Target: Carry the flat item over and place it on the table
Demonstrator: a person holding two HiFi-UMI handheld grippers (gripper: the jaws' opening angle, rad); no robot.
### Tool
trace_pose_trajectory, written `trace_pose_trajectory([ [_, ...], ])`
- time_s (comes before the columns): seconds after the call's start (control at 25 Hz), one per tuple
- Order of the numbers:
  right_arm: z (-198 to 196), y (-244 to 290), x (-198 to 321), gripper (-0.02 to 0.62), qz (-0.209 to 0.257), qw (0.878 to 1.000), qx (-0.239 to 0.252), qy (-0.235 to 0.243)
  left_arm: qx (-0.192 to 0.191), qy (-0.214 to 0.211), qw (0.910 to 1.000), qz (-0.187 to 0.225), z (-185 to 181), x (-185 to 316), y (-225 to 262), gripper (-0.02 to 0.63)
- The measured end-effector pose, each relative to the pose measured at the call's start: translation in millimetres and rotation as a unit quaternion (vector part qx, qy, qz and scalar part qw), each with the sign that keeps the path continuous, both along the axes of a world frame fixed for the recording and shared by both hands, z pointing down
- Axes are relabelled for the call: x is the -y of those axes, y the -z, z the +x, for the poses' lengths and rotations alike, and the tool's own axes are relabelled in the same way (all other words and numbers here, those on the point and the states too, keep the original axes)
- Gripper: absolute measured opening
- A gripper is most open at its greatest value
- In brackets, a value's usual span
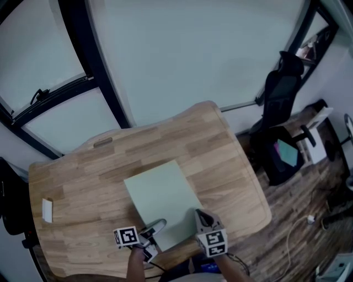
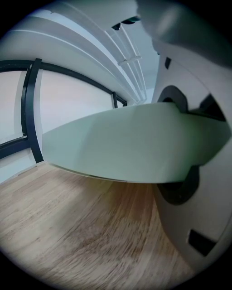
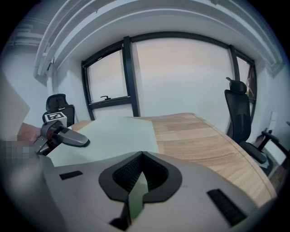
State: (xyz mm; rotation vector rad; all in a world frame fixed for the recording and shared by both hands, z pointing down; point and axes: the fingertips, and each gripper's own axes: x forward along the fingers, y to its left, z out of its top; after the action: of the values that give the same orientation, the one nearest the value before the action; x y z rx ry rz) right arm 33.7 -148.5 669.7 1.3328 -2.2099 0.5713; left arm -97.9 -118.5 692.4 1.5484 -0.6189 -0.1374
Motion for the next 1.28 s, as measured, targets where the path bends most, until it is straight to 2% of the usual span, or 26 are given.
trace_pose_trajectory([
  [0.16, -3.6, -7.3, -1.7, -0.003, -0.003, 1.0, -0.007, 0.005, -0.005, -0.002, 1.0, 0.004, 4.7, 5.9, 1.6, 0.262],
  [0.28, -5.1, -9.6, -1.6, -0.005, -0.007, 1.0, -0.011, 0.009, -0.012, 0.007, 0.9999, -0.008, 6.3, 5.6, -0.3, 0.268],
  [0.48, -10.8, -11.5, -4.6, -0.003, -0.017, 0.999, -0.043, 0.029, 0.008, 0.01, 0.9998, -0.016, 6.1, 7.8, -6.1, 0.285],
  [0.68, -8.5, -9.2, -1.7, -0.003, -0.021, 0.999, -0.032, 0.021, 0.033, 0.014, 0.9991, -0.022, 3.9, 7.7, -9.7, 0.305],
  [0.8, -9.3, -11.1, -3.7, -0.003, -0.027, 0.999, -0.037, 0.025, 0.044, 0.014, 0.9986, -0.025, 2.9, 6.4, -11.2, 0.311],
  [1.12, -22.2, -20.2, 1.2, -0.003, -0.003, 0.999, -0.037, 0.039, 0.067, 0.012, 0.997, -0.038, -10.8, 2.7, -16.7, 0.331],
  [1.28, -27.1, -19.0, -0.6, -0.003, -0.012, 0.998, -0.042, 0.051, 0.087, 0.006, 0.995, -0.05, -18.1, -2.1, -23.7, 0.349],
])
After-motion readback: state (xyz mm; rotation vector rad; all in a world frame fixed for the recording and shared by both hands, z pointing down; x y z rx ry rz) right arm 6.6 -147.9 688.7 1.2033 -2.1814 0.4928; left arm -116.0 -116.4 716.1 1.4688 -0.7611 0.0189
